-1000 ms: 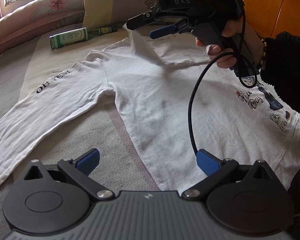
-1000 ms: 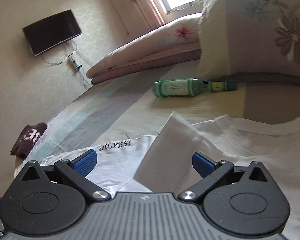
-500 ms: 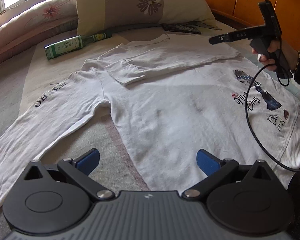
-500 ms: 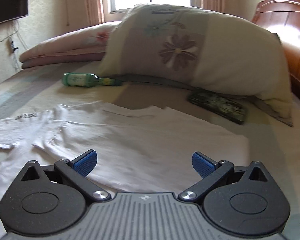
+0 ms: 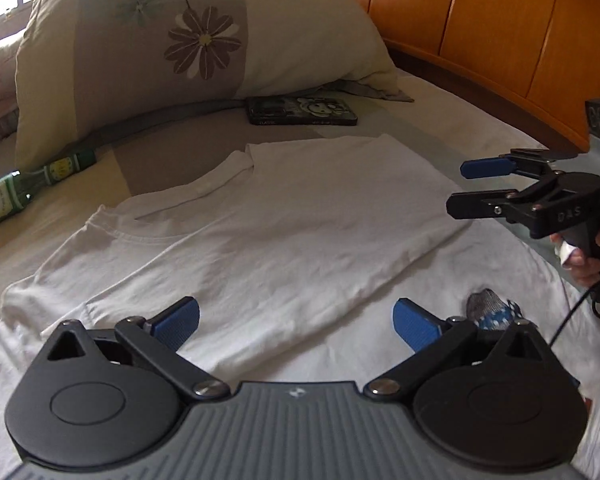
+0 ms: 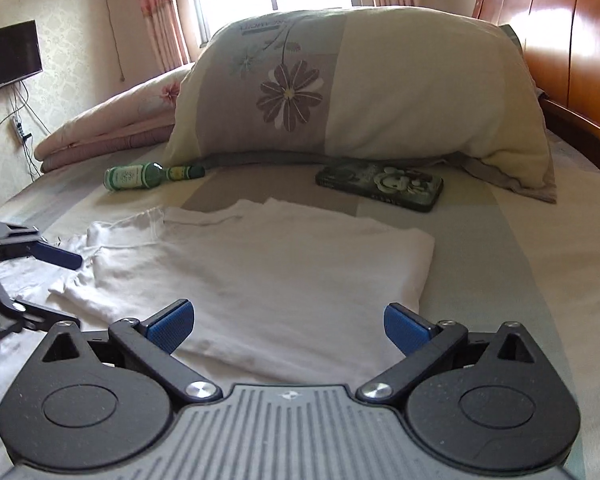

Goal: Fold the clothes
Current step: 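Pull the open right gripper back over the printed shirt front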

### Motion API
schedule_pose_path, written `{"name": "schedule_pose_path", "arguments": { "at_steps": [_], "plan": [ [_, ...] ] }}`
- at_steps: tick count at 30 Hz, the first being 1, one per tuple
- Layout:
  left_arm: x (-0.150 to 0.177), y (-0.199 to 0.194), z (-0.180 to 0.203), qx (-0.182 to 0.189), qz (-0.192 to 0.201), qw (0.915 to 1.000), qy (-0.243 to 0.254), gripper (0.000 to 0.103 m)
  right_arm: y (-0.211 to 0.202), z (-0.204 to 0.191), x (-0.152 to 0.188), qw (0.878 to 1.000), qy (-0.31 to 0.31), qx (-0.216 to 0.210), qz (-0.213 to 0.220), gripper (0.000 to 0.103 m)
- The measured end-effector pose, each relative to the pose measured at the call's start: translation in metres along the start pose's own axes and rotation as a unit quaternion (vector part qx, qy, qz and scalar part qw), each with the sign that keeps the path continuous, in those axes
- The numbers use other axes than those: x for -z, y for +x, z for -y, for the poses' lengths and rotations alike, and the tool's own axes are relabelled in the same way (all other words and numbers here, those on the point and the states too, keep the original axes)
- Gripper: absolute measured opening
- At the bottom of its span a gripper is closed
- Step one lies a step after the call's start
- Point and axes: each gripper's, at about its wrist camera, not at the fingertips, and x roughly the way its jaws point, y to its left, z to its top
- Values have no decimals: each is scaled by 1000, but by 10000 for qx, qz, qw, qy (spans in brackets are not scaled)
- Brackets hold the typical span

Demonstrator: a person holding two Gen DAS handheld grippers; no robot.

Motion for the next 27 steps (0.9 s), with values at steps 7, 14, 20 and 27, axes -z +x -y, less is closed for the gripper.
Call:
{"name": "schedule_pose_path", "arguments": {
  "at_steps": [7,14,20,27],
  "plan": [
    [22,18,-21,-76,-35,10000,30,102,24,27,14,9990,134,301,-314,103],
    [24,14,-28,-13,-1,10000,21,102,35,36,-10,9985,500,132,-182,103],
    [29,10,-33,17,24,9999,112,102,66,58,-20,9929,866,736,-337,103],
    [30,8,-38,63,53,9999,-60,102,91,53,-38,9957,668,539,-351,103]
  ]
}}
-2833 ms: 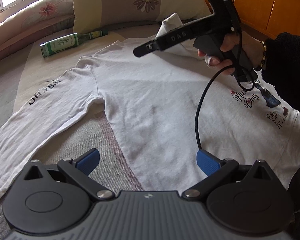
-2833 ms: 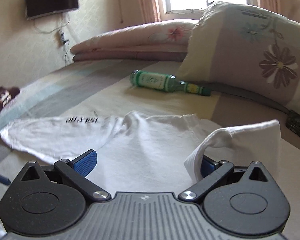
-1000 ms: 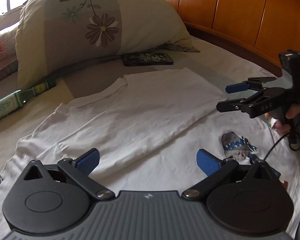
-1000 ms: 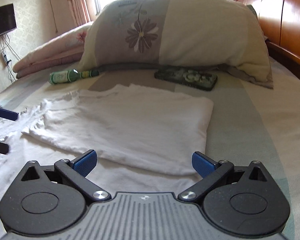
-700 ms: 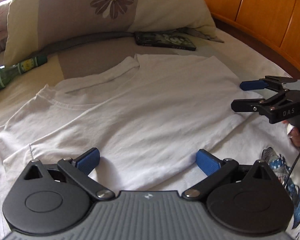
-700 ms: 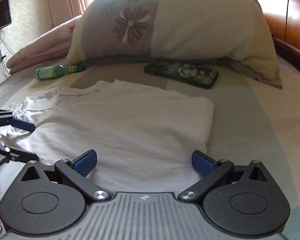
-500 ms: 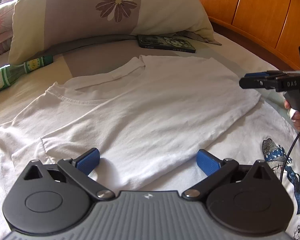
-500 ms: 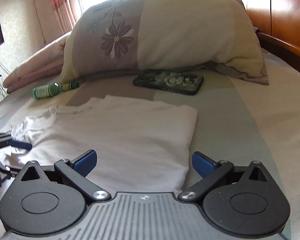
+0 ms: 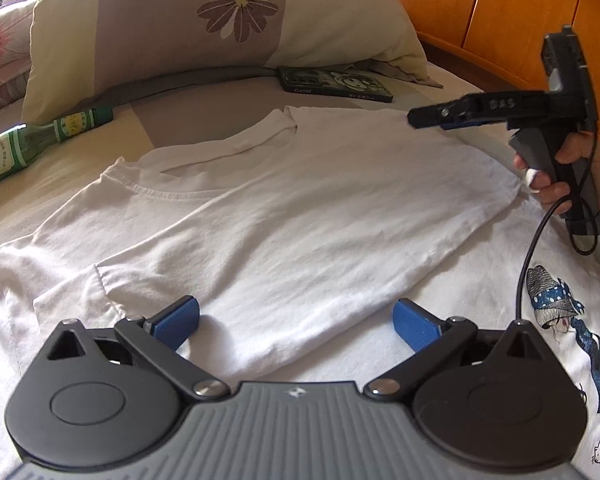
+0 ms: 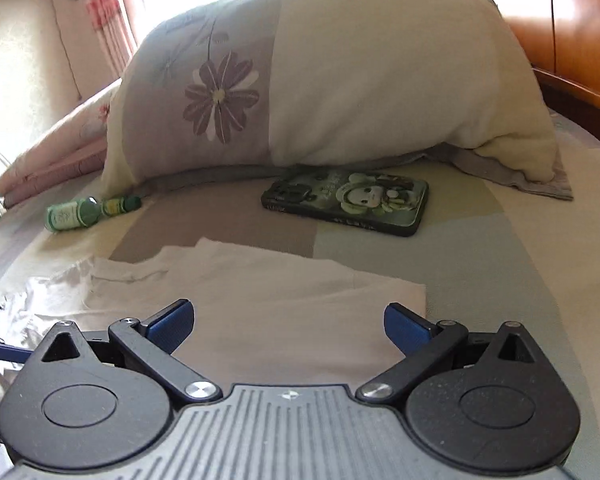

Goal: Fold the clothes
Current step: 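Pull the open right gripper back over the printed shirt front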

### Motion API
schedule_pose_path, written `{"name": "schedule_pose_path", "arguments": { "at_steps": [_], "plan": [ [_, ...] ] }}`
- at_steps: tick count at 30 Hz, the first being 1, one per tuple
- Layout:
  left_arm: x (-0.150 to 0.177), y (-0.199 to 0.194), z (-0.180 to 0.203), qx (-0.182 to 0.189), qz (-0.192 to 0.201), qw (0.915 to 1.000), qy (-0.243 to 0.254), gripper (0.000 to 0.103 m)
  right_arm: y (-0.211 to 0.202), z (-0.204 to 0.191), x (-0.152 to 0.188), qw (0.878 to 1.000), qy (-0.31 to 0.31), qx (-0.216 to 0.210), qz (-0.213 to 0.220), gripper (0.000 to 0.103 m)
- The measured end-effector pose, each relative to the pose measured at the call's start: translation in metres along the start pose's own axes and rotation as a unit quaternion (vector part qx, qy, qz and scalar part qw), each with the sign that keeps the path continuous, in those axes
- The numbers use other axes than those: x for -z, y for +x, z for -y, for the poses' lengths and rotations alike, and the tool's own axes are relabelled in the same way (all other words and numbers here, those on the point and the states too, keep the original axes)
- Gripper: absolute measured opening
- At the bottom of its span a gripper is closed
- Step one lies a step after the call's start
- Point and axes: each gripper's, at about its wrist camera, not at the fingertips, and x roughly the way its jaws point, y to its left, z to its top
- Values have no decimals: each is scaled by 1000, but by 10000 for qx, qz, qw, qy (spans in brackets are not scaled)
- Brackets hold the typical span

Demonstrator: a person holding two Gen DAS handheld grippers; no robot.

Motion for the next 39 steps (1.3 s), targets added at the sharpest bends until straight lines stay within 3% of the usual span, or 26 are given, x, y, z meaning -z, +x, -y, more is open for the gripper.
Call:
{"name": "schedule_pose_path", "arguments": {
  "at_steps": [3,5,7,10,14,16,19,24,30,34,39],
  "plan": [
    [2,-2,1,-17,-22,9999,126,102,8,5,-11,9987,294,385,125,103],
    [3,-4,3,-65,-84,9995,282,102,-1,7,-20,9966,680,426,210,103],
    [2,-6,5,-112,-172,9991,363,102,-24,-2,-18,9975,617,221,272,103],
    [4,-21,12,-421,-219,9979,433,102,-68,-21,-2,9996,193,108,151,103],
    [14,-53,37,-654,-134,9951,733,102,-119,-38,36,9990,213,-215,-332,103],
    [21,-68,50,-660,-89,9944,821,102,-141,-51,57,9989,133,-116,-440,103],
    [40,-85,69,-482,-133,9968,627,102,-160,-70,89,9981,169,80,-593,103],
    [83,-106,97,-507,-296,9983,-25,102,-181,-106,148,9957,356,273,-812,103],
    [125,-117,107,-796,-364,9942,-630,102,-192,-123,194,9961,203,552,-652,103],
    [129,-114,118,-1158,-468,9915,-375,102,-192,-124,205,9969,-30,582,-528,103],
    [131,-113,123,-1360,-386,9890,-428,103,-202,-102,214,9982,587,139,38,103]
  ]
}}
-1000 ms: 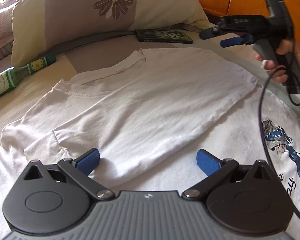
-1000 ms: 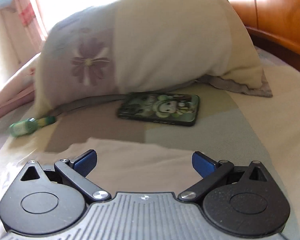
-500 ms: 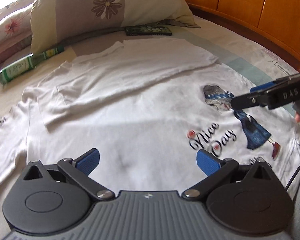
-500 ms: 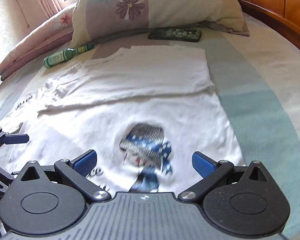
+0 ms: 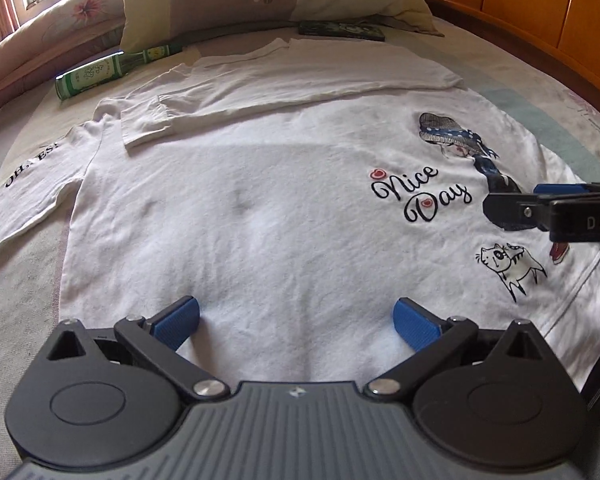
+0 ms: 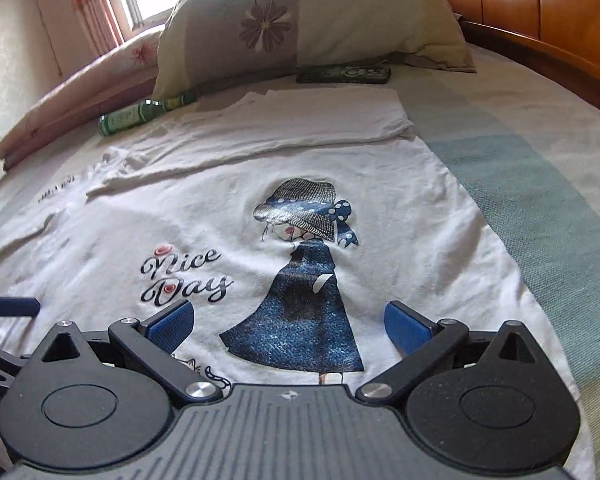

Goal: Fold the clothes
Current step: 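Pull the open right gripper back over the printed shirt front, then hold both open grippers over the shirt, checking the folded sleeve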

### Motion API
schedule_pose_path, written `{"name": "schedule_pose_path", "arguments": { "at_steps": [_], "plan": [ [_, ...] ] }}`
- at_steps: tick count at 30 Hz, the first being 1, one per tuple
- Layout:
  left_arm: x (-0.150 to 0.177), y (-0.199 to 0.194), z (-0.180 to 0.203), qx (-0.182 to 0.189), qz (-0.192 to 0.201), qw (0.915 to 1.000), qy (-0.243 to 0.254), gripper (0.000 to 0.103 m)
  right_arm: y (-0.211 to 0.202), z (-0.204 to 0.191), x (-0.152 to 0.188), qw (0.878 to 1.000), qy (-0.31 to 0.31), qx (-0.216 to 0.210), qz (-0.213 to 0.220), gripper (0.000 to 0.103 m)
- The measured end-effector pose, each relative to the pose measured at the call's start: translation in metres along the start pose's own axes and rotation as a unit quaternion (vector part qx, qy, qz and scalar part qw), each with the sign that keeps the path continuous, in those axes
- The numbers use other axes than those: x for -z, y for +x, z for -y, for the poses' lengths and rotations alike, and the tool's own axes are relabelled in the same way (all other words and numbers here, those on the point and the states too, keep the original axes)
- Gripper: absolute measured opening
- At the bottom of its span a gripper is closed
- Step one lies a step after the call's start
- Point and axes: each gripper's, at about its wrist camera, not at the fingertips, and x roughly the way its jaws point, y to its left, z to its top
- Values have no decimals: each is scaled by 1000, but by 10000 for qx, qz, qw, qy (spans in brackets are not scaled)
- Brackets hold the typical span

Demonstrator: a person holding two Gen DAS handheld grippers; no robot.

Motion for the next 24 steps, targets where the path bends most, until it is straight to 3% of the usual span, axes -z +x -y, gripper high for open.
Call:
{"name": "schedule_pose_path", "arguments": {
  "at_steps": [7,12,24],
  "plan": [
    [7,-1,4,-178,312,9992,-146,103,-5,20,-3,9969,579,-512,130,103],
    [14,-2,5,-234,555,9978,-293,103,-4,21,-2,9968,552,-559,129,103],
    [13,0,8,-377,724,9949,-589,103,-3,23,-2,9961,603,-616,162,103]
  ]
}}
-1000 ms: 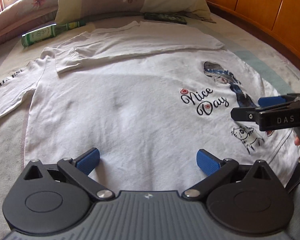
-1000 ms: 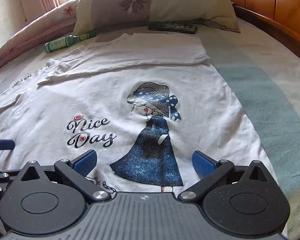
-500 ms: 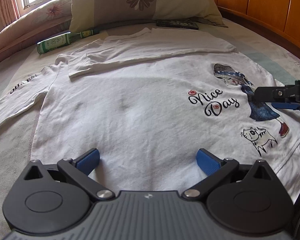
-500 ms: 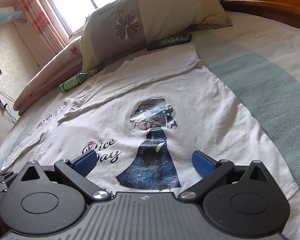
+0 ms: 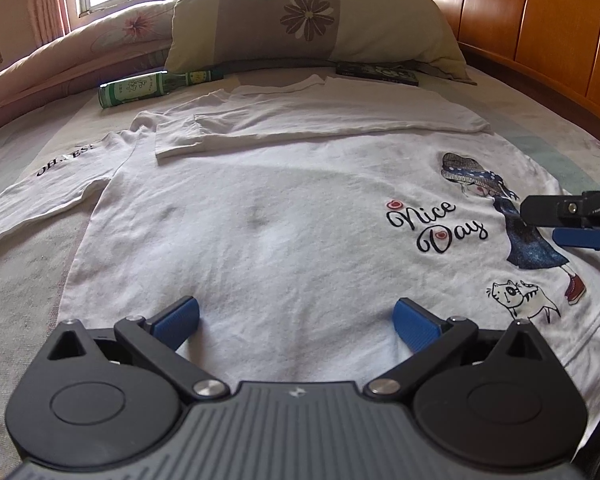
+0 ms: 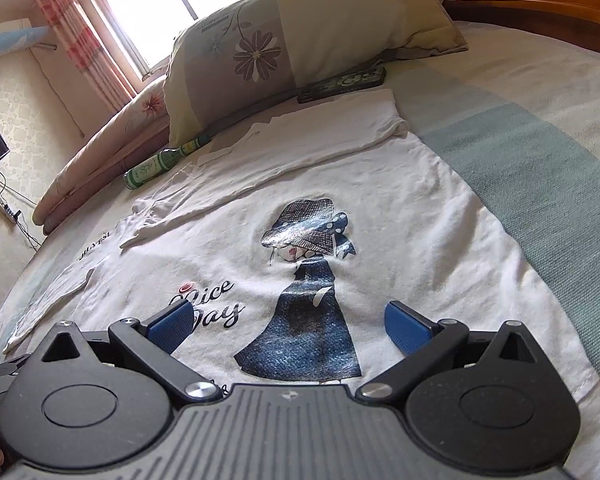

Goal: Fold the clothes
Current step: 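Hold both open grippers over the shirt, checking the folded sleeve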

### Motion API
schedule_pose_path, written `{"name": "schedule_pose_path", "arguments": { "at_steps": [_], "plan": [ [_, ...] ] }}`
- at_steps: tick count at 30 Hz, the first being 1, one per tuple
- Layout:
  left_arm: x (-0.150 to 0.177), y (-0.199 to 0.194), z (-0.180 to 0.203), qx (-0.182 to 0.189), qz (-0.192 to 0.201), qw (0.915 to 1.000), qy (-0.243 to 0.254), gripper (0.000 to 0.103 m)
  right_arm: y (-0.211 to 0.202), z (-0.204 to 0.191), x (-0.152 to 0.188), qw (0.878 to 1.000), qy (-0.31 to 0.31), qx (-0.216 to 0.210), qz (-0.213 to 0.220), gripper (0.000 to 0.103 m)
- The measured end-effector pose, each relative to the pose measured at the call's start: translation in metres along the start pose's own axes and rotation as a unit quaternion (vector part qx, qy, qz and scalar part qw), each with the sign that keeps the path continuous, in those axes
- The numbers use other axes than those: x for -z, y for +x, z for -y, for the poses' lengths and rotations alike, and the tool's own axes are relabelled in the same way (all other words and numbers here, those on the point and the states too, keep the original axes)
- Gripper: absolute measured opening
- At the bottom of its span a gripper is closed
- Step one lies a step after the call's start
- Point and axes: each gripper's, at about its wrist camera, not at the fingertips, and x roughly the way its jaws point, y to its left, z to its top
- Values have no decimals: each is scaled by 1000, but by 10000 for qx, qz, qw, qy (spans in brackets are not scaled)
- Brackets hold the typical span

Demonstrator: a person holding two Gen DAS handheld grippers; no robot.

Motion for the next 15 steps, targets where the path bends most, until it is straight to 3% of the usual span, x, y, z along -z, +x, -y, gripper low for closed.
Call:
{"name": "schedule_pose_path", "arguments": {
  "at_steps": [4,8,12,15],
  "plan": [
    [-7,0,1,-18,-223,9997,43,102,-2,-10,2,9995,-217,215,58,103],
    [-12,-5,2,86,-381,9992,97,102,-14,-32,8,9928,-1043,360,474,103],
    [4,-11,-1,-2,-288,9996,-12,102,-1,-31,12,9940,-1019,403,-10,103],
    [16,-22,-5,-23,-117,9997,-200,102,-2,-27,14,9941,-1009,404,-43,103]
  ]
}}
